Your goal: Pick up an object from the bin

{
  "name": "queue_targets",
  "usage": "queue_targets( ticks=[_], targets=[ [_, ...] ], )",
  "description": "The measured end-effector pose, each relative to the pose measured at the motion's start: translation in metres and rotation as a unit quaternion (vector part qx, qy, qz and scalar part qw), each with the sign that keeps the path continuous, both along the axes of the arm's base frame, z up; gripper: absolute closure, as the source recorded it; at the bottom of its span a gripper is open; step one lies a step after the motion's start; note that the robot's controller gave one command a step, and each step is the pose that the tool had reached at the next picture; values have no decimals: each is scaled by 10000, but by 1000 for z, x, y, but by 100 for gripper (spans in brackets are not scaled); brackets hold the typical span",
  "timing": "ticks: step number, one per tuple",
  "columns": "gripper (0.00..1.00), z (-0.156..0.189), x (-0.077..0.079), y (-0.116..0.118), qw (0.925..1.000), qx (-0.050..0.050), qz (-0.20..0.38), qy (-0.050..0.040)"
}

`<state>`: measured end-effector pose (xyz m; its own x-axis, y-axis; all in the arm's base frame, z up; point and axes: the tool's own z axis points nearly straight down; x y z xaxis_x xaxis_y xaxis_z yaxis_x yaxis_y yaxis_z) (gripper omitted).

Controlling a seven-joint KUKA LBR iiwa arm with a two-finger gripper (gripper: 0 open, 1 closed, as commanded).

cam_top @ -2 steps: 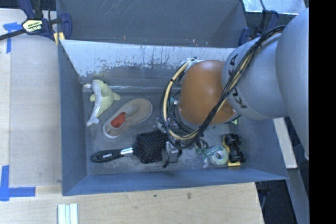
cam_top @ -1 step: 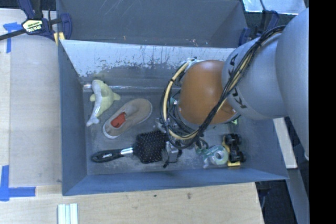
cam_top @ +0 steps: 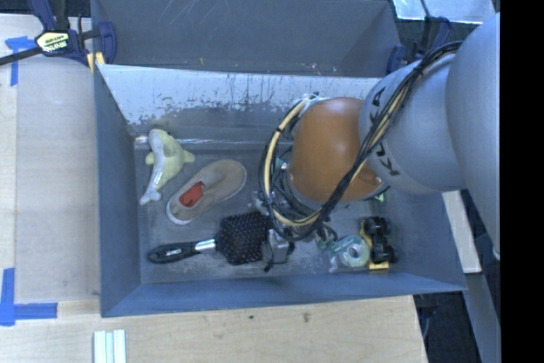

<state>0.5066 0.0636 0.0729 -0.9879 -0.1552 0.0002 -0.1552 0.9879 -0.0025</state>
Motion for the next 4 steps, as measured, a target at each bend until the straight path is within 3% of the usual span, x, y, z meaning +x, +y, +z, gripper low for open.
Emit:
queue_targets(
  ticks=[1,2,3,4],
  targets=[
    [100,0,0,0,10000,0,0,0],
    [100,36,-3,6,10000,-2,4,16],
    [100,58,8,11,9999,12,-81,-63],
    [100,81,8,12,9998,-5,-190,54]
  ],
)
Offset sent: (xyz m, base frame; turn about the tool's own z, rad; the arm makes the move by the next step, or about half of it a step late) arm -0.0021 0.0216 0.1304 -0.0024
